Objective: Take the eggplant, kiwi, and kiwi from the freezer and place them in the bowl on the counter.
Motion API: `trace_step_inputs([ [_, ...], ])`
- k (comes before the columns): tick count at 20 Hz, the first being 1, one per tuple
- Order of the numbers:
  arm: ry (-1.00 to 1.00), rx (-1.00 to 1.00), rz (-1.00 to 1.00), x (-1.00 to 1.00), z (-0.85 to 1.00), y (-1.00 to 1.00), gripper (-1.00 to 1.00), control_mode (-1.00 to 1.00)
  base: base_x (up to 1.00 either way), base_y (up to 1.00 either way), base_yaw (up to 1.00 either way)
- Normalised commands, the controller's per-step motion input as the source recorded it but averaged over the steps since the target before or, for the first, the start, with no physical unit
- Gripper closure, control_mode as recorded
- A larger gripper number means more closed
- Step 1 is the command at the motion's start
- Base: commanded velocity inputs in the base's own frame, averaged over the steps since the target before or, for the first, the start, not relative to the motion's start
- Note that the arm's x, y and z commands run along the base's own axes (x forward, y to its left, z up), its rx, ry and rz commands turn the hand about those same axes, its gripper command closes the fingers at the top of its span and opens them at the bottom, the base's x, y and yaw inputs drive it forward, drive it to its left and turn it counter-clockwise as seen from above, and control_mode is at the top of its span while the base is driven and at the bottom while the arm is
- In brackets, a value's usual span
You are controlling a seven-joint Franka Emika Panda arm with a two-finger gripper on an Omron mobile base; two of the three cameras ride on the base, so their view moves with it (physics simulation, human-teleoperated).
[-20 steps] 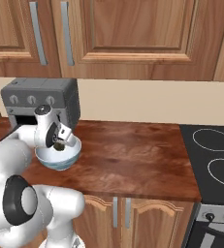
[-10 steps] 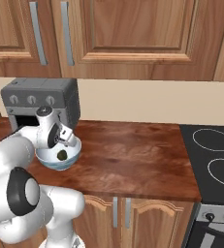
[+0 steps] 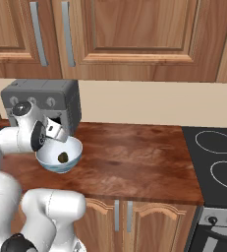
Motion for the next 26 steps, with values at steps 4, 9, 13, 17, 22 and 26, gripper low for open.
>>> trace_step_inputs([
  [4, -0.38, 0.00, 0.00, -1.00, 0.86, 0.00, -1.00, -1.00, 0.00, 0.00, 0.00],
  [9, -0.18, 0.03, -0.01, -0.98, 0.60, 0.00, -1.00, -1.00, 0.00, 0.00, 0.00],
  [13, 0.00, 0.17, -0.01, -0.75, 0.23, -0.04, -1.00, 1.00, -0.25, 0.00, 0.00],
  [17, 0.00, 0.00, 0.00, 0.00, 0.00, 0.00, -1.00, 1.00, -1.00, 0.00, 0.00],
  [22, 0.00, 0.00, 0.00, 0.00, 0.00, 0.00, -1.00, 1.00, -1.00, 0.14, 0.00],
  [26, 0.00, 0.00, 0.00, 0.00, 0.00, 0.00, -1.00, 1.00, -1.00, 0.47, 0.00],
])
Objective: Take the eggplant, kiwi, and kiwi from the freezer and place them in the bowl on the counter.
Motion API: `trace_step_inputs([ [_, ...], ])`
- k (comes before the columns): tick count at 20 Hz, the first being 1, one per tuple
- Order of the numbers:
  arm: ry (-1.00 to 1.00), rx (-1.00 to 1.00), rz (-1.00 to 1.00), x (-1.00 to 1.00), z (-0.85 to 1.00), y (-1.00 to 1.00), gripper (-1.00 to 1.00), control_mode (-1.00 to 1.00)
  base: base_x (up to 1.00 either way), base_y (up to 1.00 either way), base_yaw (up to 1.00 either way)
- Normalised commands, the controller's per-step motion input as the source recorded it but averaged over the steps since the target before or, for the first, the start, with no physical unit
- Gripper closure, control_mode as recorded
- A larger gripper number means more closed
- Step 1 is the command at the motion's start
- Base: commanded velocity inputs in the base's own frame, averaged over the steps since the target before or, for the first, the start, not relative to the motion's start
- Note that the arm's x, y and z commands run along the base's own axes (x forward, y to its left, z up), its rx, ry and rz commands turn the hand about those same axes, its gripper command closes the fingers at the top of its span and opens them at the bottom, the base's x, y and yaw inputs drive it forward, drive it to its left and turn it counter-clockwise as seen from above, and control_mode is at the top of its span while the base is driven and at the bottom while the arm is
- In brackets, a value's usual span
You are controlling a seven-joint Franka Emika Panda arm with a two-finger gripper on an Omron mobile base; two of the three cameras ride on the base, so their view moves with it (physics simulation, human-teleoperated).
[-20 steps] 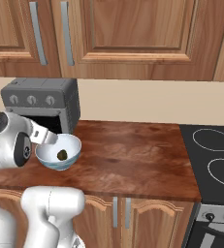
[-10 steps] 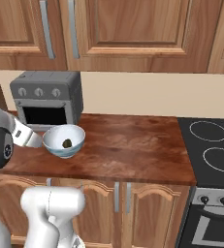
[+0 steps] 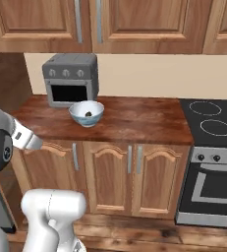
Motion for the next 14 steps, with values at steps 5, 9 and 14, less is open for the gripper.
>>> trace_step_inputs([
  [5, 0.00, 0.00, 0.00, 0.00, 0.00, 0.00, -1.00, 1.00, -1.00, 0.85, 0.00],
  [9, 0.00, 0.00, 0.00, 0.00, 0.00, 0.00, -1.00, 1.00, -0.88, 1.00, 0.00],
  [14, 0.00, 0.00, 0.00, 0.00, 0.00, 0.00, -1.00, 1.00, -0.52, 1.00, 0.00],
])
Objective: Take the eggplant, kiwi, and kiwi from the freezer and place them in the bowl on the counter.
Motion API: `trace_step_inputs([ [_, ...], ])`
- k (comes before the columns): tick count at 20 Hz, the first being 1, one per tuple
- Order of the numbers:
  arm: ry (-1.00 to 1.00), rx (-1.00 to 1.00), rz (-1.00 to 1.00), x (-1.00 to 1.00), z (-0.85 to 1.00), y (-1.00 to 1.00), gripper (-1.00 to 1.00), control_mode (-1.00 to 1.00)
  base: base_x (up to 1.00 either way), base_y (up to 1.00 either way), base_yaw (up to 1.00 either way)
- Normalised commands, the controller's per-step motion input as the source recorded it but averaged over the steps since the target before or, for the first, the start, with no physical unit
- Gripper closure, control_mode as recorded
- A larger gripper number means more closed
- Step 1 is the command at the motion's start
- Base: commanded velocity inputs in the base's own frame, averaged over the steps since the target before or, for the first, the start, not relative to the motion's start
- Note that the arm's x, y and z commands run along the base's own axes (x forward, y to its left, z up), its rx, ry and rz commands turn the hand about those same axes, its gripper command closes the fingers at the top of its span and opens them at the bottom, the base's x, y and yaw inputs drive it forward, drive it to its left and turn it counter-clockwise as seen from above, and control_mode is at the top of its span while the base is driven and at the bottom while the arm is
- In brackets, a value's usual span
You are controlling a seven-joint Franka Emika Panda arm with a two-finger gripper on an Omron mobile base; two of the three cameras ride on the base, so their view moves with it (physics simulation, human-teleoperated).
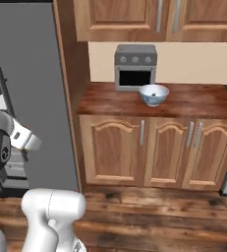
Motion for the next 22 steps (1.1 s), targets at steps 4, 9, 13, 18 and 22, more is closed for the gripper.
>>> trace_step_inputs([
  [4, 0.00, 0.00, 0.00, 0.00, 0.00, 0.00, -1.00, 1.00, 0.06, 1.00, 0.00],
  [9, 0.00, 0.00, 0.00, 0.00, 0.00, 0.00, -1.00, 1.00, 0.43, 1.00, 0.02],
  [13, 0.00, 0.00, 0.00, 0.00, 0.00, 0.00, -1.00, 1.00, 0.55, 0.99, 0.05],
  [18, 0.00, 0.00, 0.00, 0.00, 0.00, 0.00, -1.00, 1.00, 0.84, 0.50, 0.01],
  [22, 0.00, 0.00, 0.00, 0.00, 0.00, 0.00, -1.00, 1.00, 0.97, 0.17, 0.00],
])
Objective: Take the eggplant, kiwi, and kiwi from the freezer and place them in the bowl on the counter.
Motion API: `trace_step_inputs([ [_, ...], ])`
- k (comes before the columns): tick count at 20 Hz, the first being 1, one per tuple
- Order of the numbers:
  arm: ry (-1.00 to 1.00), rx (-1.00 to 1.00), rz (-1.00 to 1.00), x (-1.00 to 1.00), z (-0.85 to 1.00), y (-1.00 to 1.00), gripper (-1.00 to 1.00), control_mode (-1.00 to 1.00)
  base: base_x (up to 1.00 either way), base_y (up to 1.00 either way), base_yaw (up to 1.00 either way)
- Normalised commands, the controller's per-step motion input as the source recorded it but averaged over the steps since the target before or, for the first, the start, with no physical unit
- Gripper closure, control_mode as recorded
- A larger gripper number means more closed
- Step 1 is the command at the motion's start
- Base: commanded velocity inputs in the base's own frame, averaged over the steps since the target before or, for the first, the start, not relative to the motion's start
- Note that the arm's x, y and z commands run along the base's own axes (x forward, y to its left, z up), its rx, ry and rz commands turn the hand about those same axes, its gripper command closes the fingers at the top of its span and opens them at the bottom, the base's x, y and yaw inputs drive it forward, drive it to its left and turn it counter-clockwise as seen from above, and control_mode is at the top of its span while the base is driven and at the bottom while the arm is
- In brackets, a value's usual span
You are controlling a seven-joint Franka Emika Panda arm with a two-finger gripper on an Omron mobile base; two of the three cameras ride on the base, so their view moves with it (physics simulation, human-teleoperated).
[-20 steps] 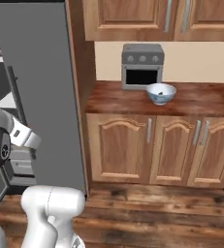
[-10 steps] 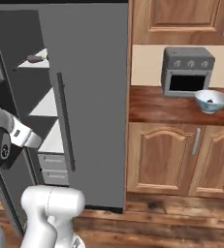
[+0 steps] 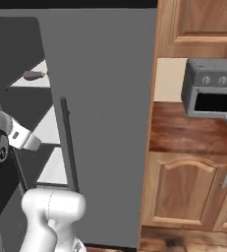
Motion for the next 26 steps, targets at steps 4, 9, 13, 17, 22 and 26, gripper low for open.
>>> trace_step_inputs([
  [4, 0.00, 0.00, 0.00, 0.00, 0.00, 0.00, -1.00, 1.00, 0.90, 0.07, 0.00],
  [9, 0.00, 0.00, 0.00, 0.00, 0.00, 0.00, -1.00, 1.00, 0.50, 0.47, 0.02],
  [13, 0.00, 0.00, 0.00, 0.00, 0.00, 0.00, -1.00, 1.00, 0.14, 0.73, 0.11],
  [17, 0.00, 0.00, 0.00, 0.00, 0.00, 0.00, -1.00, 1.00, -0.39, 0.64, 0.09],
  [22, 0.00, 0.00, 0.00, 0.00, 0.00, 0.00, -1.00, 1.00, -0.20, 0.04, 0.00],
  [26, 0.00, 0.00, 0.00, 0.00, 0.00, 0.00, -1.00, 1.00, 0.00, -0.42, 0.00],
])
